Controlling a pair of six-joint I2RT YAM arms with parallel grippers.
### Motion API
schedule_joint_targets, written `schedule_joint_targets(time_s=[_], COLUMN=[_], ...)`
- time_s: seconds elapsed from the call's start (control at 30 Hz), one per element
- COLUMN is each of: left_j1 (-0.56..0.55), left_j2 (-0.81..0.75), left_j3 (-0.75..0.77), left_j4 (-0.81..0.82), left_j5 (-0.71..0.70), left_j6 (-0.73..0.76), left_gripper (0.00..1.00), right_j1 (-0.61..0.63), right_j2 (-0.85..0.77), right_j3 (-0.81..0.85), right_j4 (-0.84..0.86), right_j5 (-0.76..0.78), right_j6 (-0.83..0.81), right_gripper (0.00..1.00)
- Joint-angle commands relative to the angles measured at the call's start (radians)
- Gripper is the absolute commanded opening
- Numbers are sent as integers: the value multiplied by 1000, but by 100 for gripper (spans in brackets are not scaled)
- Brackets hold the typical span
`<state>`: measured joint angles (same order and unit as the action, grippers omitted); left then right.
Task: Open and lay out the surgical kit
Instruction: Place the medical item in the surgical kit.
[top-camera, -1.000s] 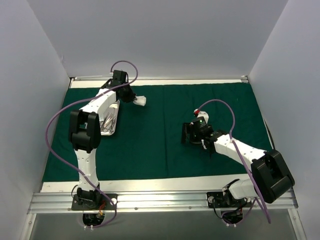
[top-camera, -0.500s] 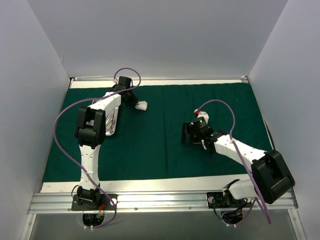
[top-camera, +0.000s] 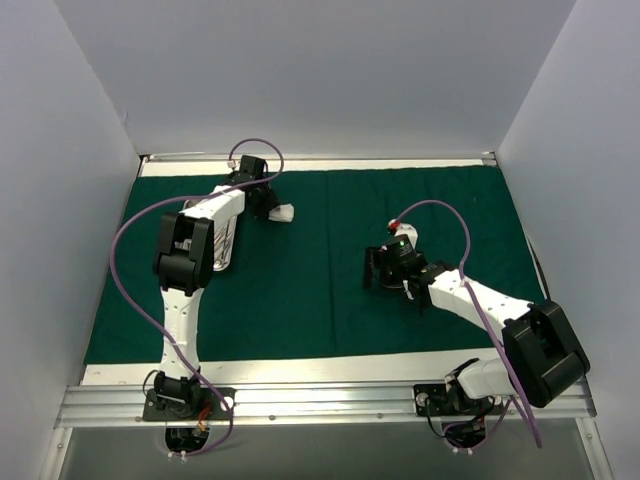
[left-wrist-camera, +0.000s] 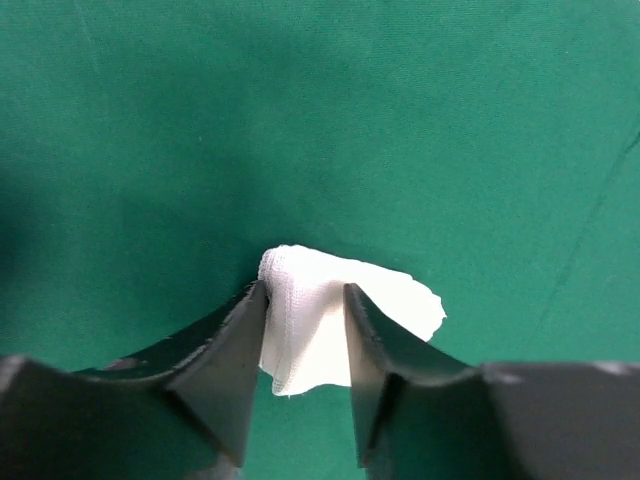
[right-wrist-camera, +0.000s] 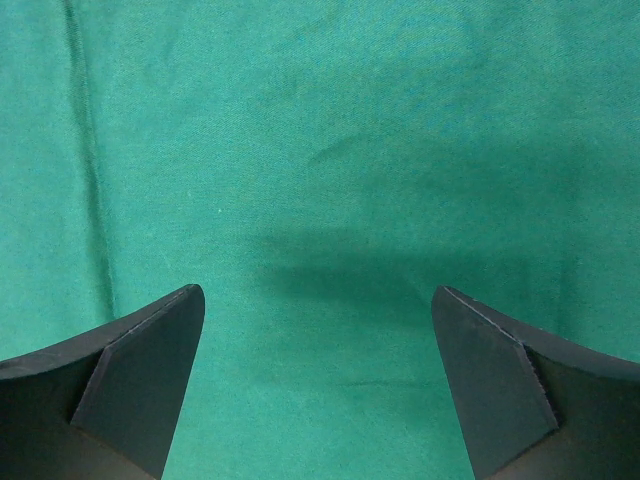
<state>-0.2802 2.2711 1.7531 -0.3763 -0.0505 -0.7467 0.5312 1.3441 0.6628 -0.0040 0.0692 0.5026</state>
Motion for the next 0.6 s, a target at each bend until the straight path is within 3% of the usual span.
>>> schedule_joint_targets(time_s=[0.0, 0.23, 0.57], left_j1=[1, -1, -16], left_j2=[-44, -125, -260], left_j3=[23, 2, -18], left_j4=[-9, -3, -41], left_j5=[-63, -75, -120], left_j6=[30, 46, 84], left_gripper=[50, 61, 63], right_j1=[6, 6, 9], right_j2=[-26, -28, -28], right_j3=[-3, -8, -6], right_j4=[-8, -5, -7], right_j5=[9, 6, 3], right_j6=[-1, 1, 1], right_gripper=[92, 92, 92])
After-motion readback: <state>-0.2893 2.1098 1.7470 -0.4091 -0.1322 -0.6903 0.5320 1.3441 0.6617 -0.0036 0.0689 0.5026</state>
